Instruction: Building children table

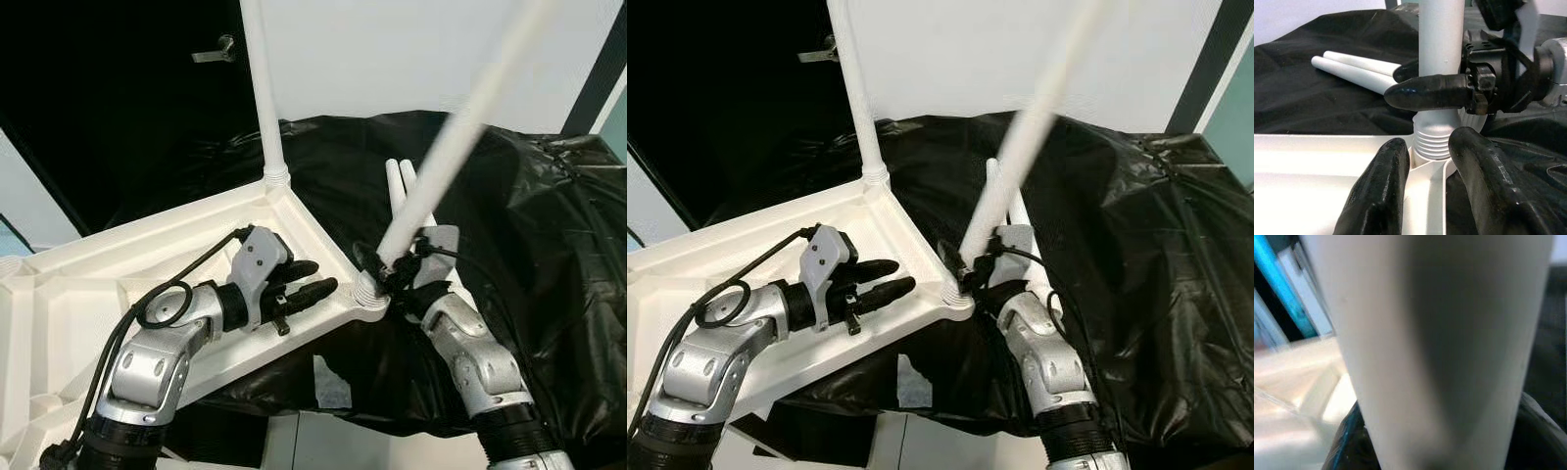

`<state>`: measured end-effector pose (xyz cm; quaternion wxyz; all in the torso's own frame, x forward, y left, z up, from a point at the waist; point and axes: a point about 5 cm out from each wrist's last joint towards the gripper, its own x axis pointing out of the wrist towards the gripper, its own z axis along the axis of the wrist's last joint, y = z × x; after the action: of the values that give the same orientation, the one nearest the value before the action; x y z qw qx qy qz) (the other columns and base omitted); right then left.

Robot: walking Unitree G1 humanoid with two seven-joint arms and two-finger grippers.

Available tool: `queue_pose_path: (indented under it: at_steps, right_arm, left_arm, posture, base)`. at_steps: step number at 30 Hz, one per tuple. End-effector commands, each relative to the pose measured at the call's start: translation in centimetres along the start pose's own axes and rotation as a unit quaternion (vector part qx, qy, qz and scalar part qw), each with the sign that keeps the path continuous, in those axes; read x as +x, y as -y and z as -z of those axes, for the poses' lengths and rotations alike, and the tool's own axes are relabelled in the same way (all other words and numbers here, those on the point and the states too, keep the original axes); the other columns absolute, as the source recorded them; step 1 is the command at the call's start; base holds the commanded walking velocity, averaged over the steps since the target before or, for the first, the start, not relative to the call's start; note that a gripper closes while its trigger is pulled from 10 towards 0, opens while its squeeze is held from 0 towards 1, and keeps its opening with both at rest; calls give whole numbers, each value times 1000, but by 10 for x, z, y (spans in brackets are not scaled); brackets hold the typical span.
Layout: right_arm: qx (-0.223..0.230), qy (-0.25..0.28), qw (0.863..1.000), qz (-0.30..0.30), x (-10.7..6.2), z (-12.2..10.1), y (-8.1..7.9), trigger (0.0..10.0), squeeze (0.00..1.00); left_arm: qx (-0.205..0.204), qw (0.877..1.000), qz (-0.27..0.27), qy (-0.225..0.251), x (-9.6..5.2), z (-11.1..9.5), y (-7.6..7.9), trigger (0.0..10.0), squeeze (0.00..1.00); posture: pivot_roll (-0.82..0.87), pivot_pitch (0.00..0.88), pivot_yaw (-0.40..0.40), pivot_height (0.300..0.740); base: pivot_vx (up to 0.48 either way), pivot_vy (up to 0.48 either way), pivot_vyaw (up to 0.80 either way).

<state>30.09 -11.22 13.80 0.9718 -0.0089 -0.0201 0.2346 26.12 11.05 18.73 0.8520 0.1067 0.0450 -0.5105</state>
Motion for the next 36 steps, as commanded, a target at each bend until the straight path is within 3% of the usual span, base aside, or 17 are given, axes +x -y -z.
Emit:
queue_pose_path:
  at_steps: [1,10,22,30,36]
  right_arm:
    - [-32,-76,997,8,-8,29,4,10000,0]
    - [-84,-99,991,-23,-12,41,-4,10000,0]
    - [-146,-61,983,-88,-23,42,-12,10000,0]
    - [-44,-80,995,-45,-21,44,0,10000,0]
    - [-25,-98,994,-51,-18,45,1,10000,0]
  left_arm:
    - [-3,999,-48,-5,-3,1,-8,10000,0]
    - [-3,999,-51,-6,-5,0,-9,10000,0]
    - [-2,999,-50,-7,-5,0,-10,10000,0]
    - [-1,999,-50,-8,-5,-1,-11,10000,0]
    - [0,999,-50,-8,-6,-1,-10,10000,0]
  posture:
    - [68,0,41,740]
    - [72,0,42,740]
    - [71,0,47,740]
    - [72,0,51,740]
    - [74,0,45,740]
  base:
    - [0,0,0]
    - [0,0,0]
    - [0,0,0]
    - [0,0,0]
    - [0,0,0]
